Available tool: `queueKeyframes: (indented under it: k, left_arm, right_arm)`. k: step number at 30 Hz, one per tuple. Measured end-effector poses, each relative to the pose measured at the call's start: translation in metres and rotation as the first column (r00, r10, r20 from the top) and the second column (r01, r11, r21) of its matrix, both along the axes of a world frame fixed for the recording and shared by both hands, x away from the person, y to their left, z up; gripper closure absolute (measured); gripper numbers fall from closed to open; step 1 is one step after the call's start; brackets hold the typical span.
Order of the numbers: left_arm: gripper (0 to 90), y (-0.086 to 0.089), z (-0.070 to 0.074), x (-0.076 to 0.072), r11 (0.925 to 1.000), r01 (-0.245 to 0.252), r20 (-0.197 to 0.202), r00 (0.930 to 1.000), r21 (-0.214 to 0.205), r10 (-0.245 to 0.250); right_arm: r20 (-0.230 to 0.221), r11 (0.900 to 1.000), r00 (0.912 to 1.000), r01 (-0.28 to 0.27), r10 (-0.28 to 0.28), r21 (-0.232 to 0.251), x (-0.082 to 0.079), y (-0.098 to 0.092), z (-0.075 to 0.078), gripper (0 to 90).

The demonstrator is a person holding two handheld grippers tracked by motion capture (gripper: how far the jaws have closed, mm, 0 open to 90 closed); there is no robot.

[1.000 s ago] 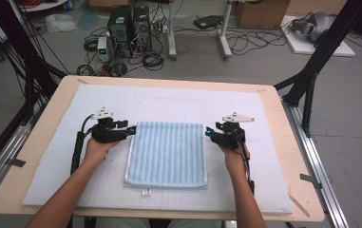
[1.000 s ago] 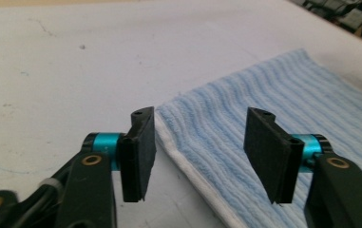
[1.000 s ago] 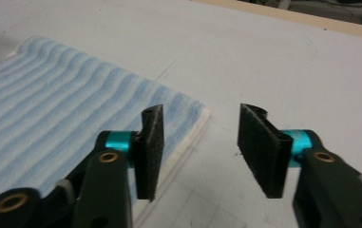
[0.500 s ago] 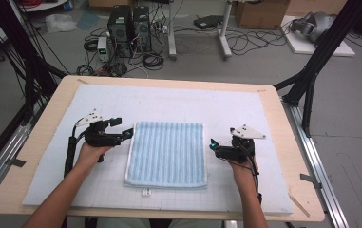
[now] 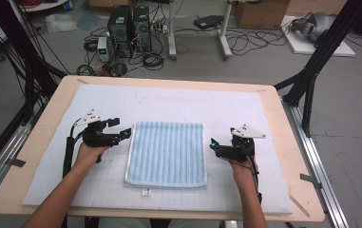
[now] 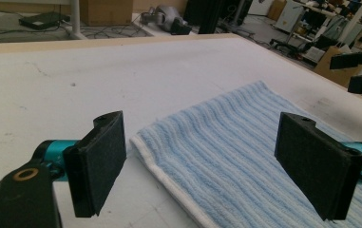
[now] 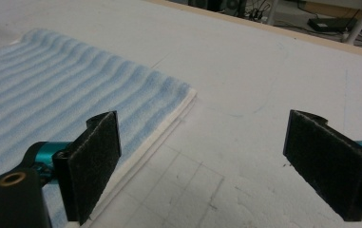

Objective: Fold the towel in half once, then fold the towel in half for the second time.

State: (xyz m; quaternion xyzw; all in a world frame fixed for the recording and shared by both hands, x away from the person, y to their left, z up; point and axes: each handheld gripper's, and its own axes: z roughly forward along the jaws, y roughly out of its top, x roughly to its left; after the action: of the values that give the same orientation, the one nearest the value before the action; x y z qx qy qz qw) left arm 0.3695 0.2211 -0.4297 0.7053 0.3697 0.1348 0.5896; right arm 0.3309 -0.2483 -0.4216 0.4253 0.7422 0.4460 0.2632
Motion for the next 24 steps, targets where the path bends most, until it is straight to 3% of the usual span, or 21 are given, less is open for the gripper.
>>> queueKeyframes:
  k: [15,24]
  left_arm:
    - [19.9,0.0034,-0.0034,0.0044,0.9997,-0.022,-0.028,0.9994,-0.006,0.022]
    - [19.7,0.001,-0.0046,0.0078,0.9994,-0.029,-0.043,0.9986,0.02,0.03]
  right_arm:
    - [-0.017,1.0,0.9999,0.002,-0.002,0.004,0.0001,-0.0017,-0.0028,11.6]
    - [-0.019,0.9998,0.9996,-0.021,0.021,0.0,-0.0008,-0.0005,-0.0032,11.6]
